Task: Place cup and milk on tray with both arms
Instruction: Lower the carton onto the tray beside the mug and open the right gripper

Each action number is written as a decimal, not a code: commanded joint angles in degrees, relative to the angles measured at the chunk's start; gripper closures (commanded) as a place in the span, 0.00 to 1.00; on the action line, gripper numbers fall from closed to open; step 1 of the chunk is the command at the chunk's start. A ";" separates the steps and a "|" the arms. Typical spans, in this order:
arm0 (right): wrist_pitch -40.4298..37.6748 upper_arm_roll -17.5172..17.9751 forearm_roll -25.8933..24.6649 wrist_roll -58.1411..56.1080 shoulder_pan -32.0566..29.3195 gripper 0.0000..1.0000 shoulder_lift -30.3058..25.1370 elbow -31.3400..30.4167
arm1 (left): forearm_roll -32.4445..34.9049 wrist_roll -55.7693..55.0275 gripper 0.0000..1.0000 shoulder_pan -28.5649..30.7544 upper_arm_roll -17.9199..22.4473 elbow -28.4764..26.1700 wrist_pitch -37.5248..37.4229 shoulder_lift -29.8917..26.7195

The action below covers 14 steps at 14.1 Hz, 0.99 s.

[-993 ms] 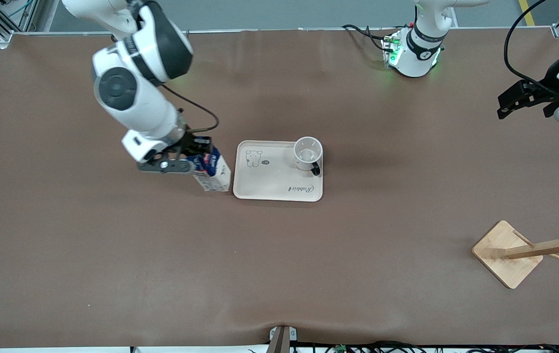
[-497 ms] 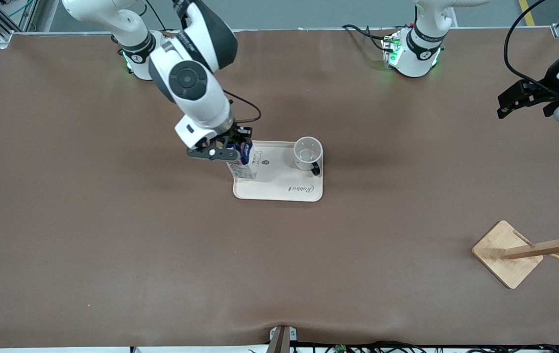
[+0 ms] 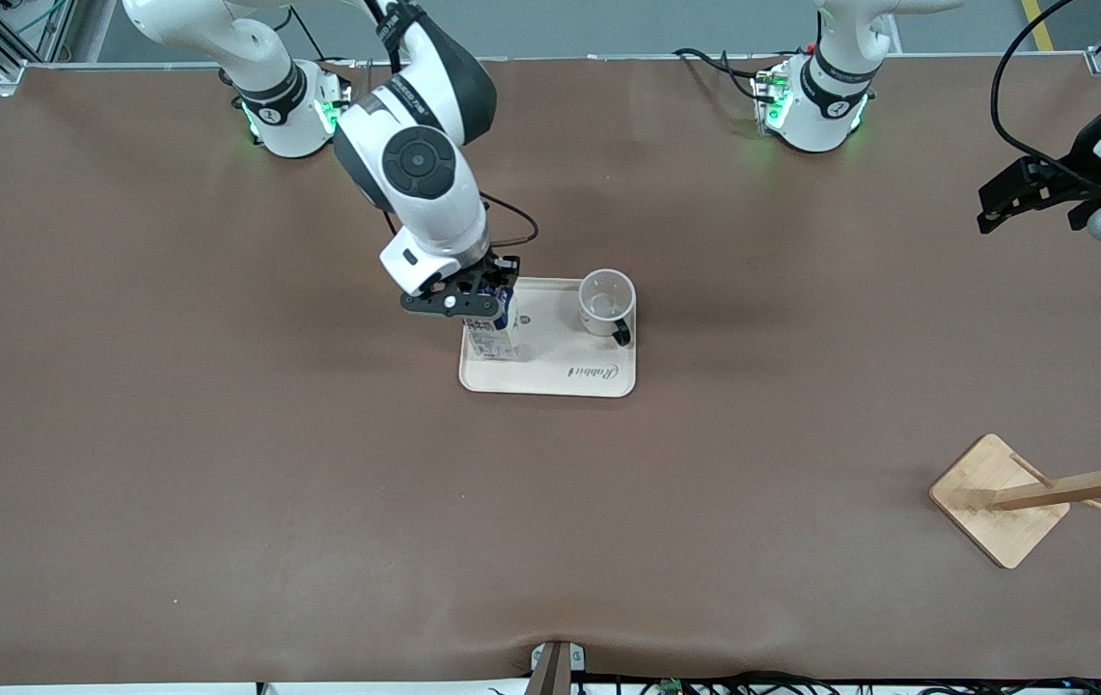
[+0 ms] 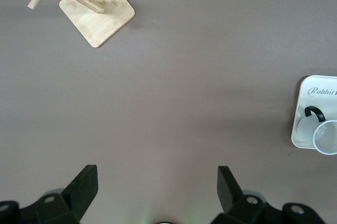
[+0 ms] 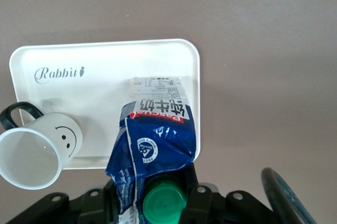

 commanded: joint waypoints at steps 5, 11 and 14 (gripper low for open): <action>1.20 -0.70 -3.01 3.16 2.52 0.00 1.10 0.04 | 0.22 0.28 0.00 -0.09 -0.36 -0.14 -0.60 -0.90; 0.85 -0.70 -3.28 3.16 2.43 0.00 1.19 0.22 | 0.22 0.28 0.00 -0.17 -0.27 0.21 -0.25 -0.46; 0.41 -0.70 -3.19 3.25 2.17 0.00 1.11 0.56 | 0.22 0.28 0.00 -0.17 -0.71 0.21 -0.25 -0.46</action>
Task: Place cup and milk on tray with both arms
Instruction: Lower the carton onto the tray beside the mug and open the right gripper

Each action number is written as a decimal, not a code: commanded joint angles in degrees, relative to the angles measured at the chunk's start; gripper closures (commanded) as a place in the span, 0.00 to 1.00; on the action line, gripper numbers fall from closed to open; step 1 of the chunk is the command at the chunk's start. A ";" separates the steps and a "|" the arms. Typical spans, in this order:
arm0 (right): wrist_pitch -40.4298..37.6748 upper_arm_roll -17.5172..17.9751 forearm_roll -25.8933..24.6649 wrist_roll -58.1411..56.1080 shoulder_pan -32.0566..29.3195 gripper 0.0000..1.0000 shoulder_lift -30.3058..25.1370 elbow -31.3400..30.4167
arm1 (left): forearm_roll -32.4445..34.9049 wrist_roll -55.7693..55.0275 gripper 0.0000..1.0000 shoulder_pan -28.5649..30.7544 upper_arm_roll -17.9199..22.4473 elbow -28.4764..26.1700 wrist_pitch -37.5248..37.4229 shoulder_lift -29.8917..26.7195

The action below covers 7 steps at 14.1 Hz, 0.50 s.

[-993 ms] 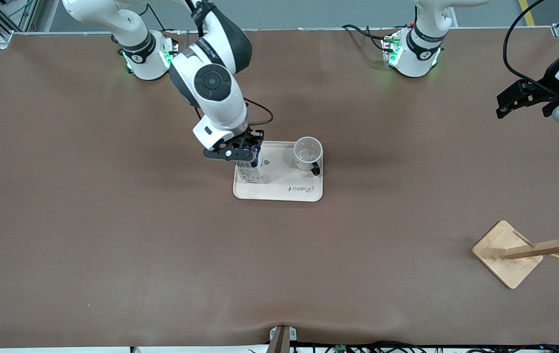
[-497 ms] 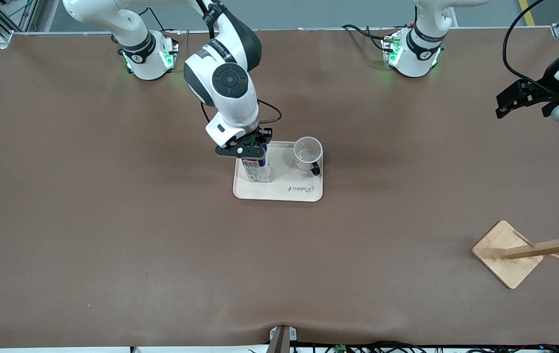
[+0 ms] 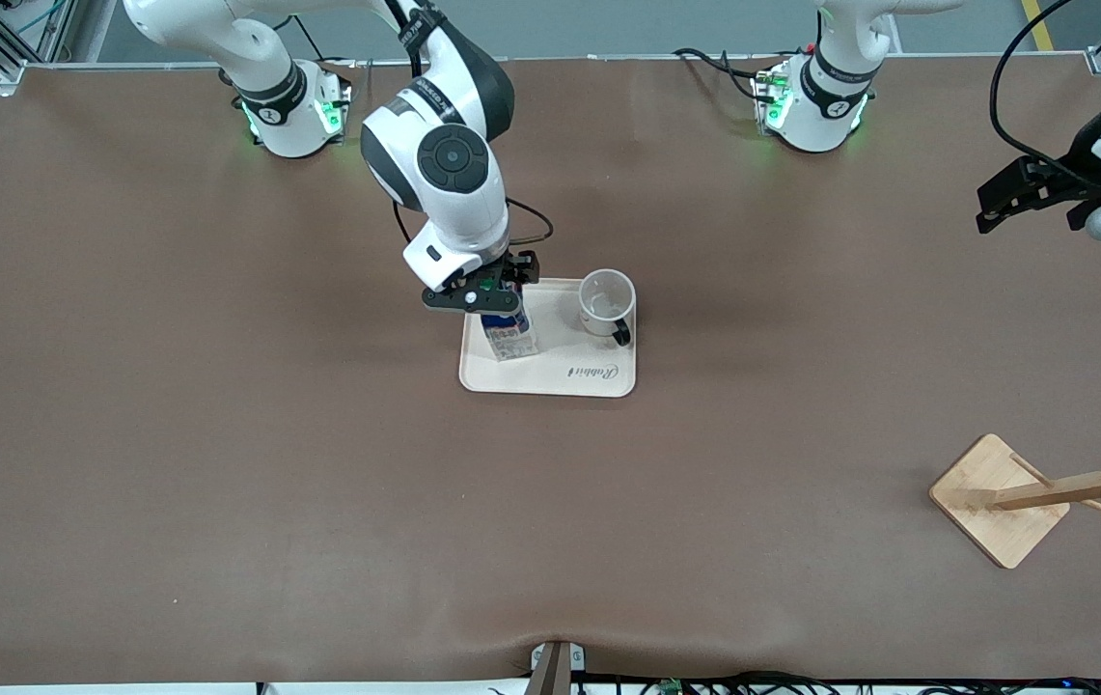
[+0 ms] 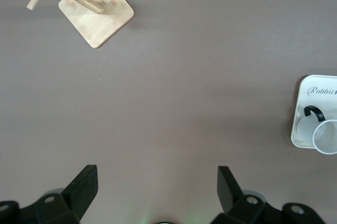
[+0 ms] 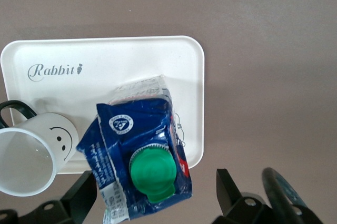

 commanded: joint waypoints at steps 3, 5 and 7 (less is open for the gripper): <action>-1.91 -0.33 0.06 2.46 -0.05 0.00 -1.38 3.28 | 0.22 0.23 0.00 -0.10 -0.63 0.19 -0.27 -0.46; -10.83 -0.50 1.98 2.20 -0.14 0.00 -1.48 8.62 | 0.22 0.23 0.00 -0.10 -0.63 0.28 -0.18 -0.37; -22.25 -0.67 6.36 2.64 -0.49 0.00 -1.48 15.21 | 0.22 0.05 0.00 -0.19 -0.63 0.28 -0.09 -0.28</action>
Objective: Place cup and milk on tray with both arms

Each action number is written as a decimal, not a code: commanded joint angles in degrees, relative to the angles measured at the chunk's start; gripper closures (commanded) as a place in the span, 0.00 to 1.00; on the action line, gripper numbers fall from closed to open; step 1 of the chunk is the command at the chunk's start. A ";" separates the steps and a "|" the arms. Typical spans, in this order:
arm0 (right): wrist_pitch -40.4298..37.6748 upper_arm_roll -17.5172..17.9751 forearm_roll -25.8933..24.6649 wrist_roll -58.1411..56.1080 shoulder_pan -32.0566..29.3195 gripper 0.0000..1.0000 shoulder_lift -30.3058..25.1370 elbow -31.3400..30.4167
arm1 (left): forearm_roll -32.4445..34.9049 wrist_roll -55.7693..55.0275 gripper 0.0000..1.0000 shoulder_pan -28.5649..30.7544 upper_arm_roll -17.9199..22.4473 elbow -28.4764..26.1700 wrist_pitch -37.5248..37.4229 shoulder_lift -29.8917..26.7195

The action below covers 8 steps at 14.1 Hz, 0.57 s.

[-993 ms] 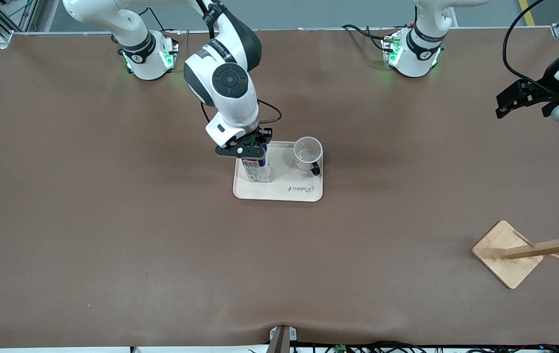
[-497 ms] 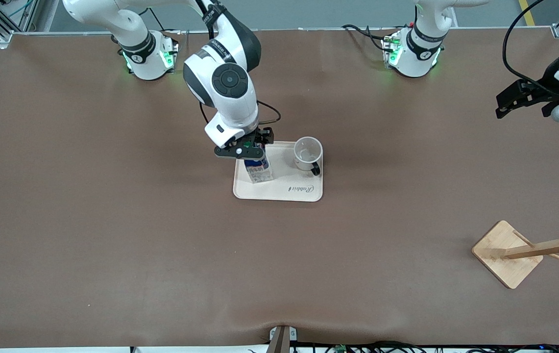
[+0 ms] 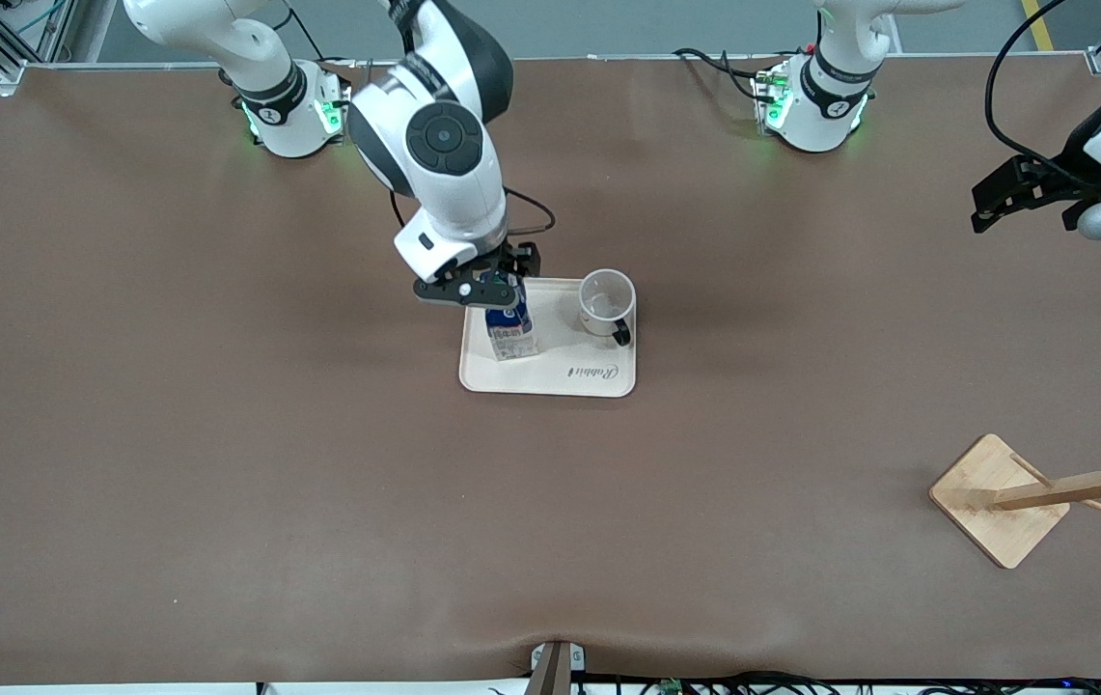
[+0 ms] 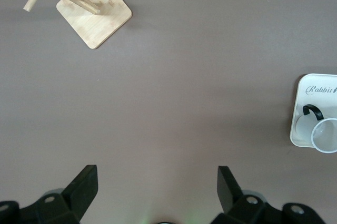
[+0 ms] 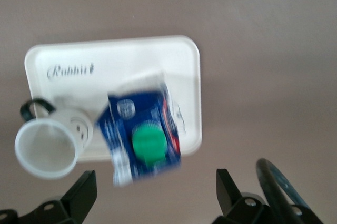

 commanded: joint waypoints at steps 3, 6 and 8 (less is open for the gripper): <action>-19.38 -0.18 4.69 1.50 -0.57 0.00 -0.31 11.05 | 0.22 0.05 0.00 -0.15 -0.21 0.26 -0.11 -0.28; -19.83 -0.61 3.99 -1.30 -1.44 0.00 -0.31 18.49 | 0.22 -0.30 0.00 -0.15 -0.21 0.26 0.32 -0.19; -19.66 -1.14 3.64 -4.99 -3.47 0.00 -0.31 20.72 | 0.13 -0.74 0.00 -0.24 -0.30 0.18 0.85 0.24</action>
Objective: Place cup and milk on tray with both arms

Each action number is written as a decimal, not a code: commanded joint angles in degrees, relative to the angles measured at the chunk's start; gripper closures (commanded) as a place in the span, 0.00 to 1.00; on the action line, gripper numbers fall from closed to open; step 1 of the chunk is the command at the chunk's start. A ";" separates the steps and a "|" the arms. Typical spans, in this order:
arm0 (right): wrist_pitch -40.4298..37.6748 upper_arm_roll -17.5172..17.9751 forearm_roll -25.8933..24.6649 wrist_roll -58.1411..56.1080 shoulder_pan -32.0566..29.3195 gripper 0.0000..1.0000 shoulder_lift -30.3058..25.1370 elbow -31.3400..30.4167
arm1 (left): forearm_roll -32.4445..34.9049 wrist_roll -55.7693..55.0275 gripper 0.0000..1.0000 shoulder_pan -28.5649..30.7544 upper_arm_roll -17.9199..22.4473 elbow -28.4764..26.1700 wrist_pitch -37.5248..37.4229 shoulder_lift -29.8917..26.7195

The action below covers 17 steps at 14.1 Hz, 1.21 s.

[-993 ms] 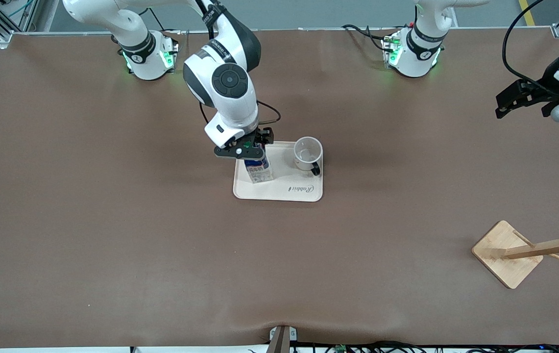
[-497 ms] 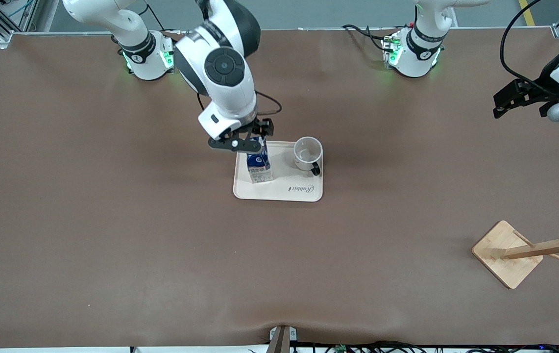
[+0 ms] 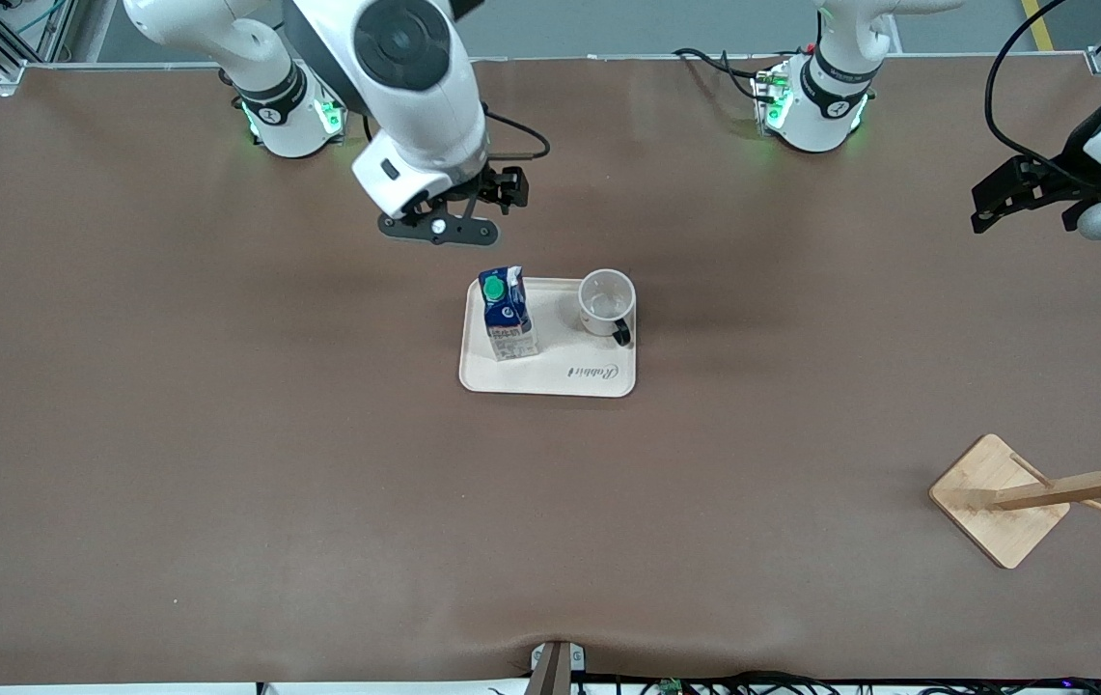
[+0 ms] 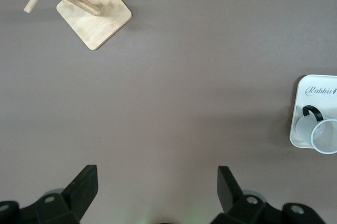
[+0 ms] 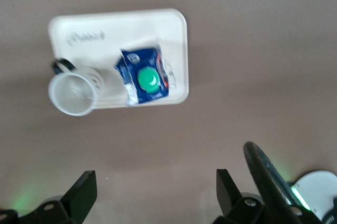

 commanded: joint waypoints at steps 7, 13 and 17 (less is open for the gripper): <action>-10.82 -0.51 -3.12 -14.18 -14.51 0.00 -2.46 8.45 | -0.31 -0.79 0.00 0.03 -0.97 0.18 0.16 0.03; -8.37 -1.74 -6.47 -32.93 -24.45 0.00 -5.11 6.79 | -0.57 -0.79 0.00 0.12 -0.97 0.18 -1.15 -0.32; -1.70 -1.74 -6.83 -33.89 -28.83 0.00 -14.85 -8.83 | -0.57 -0.79 0.00 -0.05 -1.05 0.18 -1.59 -0.49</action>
